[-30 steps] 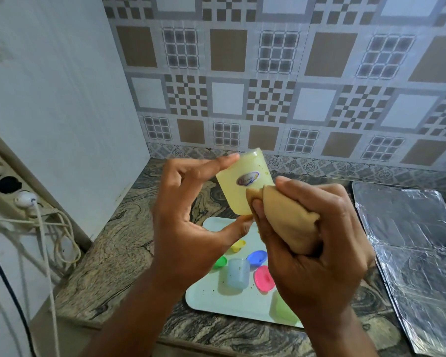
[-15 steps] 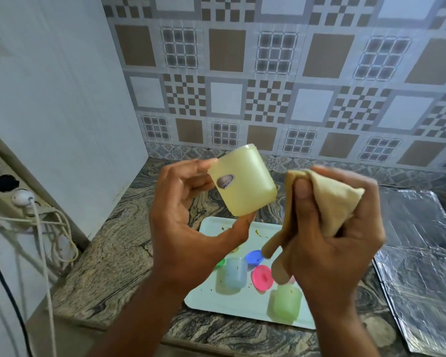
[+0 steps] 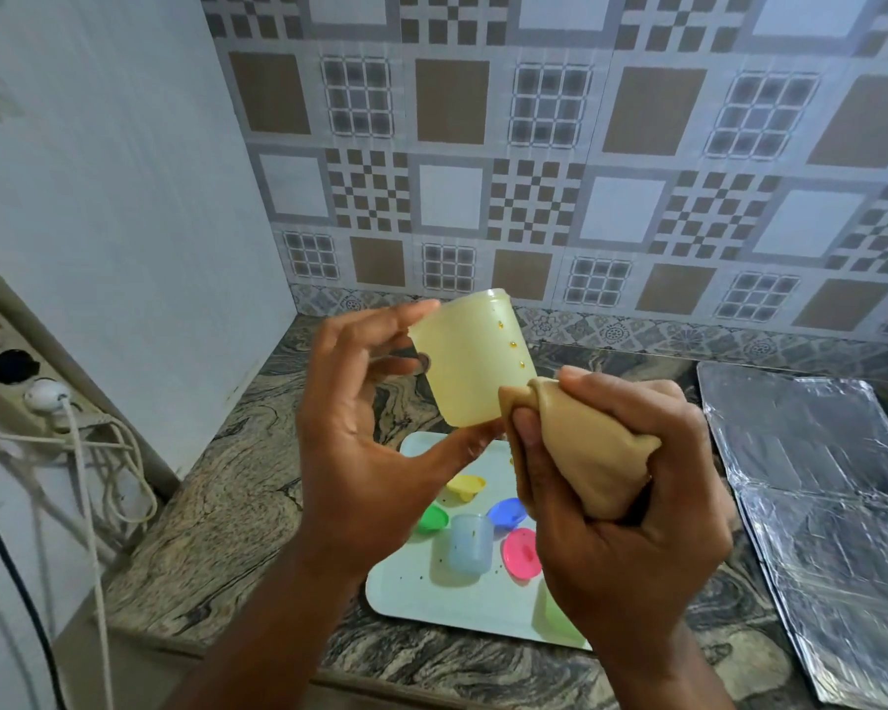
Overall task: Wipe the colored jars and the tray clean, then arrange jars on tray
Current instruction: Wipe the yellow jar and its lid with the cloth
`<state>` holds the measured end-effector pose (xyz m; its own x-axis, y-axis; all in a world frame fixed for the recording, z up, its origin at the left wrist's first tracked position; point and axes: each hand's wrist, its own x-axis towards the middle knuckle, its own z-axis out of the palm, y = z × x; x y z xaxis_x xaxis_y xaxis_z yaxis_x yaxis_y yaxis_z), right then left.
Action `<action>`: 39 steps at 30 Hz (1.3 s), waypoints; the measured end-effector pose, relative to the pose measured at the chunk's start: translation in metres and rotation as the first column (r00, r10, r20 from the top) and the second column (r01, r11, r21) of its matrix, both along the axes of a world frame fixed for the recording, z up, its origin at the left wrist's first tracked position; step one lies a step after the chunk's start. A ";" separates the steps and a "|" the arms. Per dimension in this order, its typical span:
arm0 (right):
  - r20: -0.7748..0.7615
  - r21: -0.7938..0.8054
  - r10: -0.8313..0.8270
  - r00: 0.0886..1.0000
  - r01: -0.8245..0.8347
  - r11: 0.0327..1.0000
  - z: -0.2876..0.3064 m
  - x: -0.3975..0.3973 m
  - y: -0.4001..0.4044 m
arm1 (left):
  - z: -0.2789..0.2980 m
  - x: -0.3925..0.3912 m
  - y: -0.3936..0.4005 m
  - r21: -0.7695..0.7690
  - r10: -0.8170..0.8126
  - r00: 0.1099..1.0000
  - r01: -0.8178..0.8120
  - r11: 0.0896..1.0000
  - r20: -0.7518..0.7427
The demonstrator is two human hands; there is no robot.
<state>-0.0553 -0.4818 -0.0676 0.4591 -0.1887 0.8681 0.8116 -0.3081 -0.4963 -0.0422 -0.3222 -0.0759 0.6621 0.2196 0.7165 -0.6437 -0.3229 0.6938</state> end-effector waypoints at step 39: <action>0.006 -0.096 -0.051 0.999 0.051 0.994 0.008 0.025 -0.007 | 0.000 0.009 0.001 0.208 -0.021 0.998 0.007 0.978 0.065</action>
<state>-0.0304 -0.4887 -0.0601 0.4476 -0.1273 0.8851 0.7956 -0.3952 -0.4592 -0.0331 -0.3213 -0.0763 0.6132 0.0523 0.7882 -0.6918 -0.4462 0.5677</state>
